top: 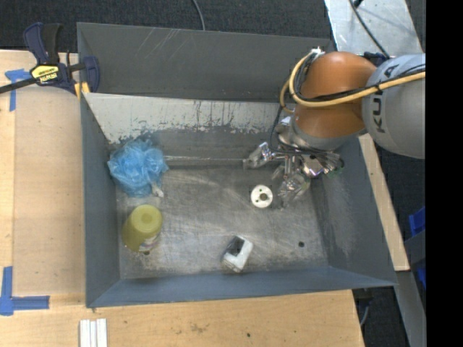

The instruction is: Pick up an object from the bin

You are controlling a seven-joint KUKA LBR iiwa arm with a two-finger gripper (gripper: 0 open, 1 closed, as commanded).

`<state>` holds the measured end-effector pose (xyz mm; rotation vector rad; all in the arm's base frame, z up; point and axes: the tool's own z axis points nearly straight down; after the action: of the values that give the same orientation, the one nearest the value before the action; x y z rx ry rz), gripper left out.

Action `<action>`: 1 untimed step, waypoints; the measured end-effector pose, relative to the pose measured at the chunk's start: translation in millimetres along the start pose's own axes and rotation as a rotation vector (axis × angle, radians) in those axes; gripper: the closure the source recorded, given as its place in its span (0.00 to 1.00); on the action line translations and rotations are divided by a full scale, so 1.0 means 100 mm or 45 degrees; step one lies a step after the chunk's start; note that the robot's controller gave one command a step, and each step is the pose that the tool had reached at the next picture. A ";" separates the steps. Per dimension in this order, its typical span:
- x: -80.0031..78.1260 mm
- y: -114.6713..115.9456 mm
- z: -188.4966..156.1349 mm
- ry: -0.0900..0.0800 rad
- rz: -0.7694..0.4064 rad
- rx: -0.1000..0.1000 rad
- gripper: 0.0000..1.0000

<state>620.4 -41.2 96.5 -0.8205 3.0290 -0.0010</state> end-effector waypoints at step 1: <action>-0.06 0.16 0.21 -0.001 -0.818 0.004 1.00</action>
Offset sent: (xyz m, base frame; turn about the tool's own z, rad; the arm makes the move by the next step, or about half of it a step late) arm 0.0000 0.0000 0.0000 0.0000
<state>617.8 -23.7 75.9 -1.7348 2.6140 -0.0069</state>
